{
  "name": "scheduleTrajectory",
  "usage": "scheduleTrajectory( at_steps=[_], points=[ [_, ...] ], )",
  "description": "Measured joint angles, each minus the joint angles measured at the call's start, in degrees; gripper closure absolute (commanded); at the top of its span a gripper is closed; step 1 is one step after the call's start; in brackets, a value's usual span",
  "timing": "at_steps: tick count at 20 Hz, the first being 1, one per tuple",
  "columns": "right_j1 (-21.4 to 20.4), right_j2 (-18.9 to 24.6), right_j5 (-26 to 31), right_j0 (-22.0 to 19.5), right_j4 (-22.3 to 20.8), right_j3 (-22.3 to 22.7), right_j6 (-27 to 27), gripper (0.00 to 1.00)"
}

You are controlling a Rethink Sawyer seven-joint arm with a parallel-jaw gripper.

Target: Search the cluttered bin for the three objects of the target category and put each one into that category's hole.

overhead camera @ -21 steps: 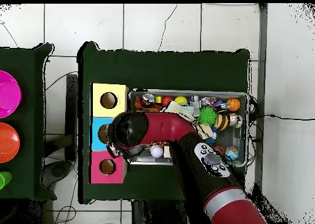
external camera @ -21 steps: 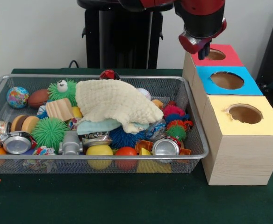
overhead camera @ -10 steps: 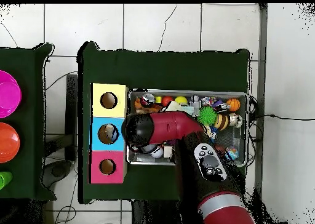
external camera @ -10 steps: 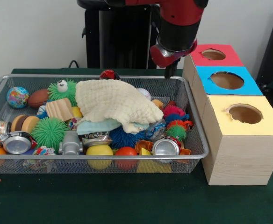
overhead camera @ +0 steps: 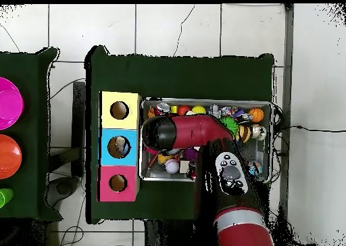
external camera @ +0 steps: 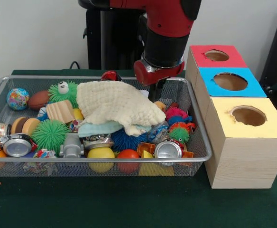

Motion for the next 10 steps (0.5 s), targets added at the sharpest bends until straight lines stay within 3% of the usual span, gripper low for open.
scheduleTrajectory(
  at_steps=[10],
  points=[
    [2.91,-2.00,-3.29,0.09,6.61,-4.54,3.28,1.00]
  ],
)
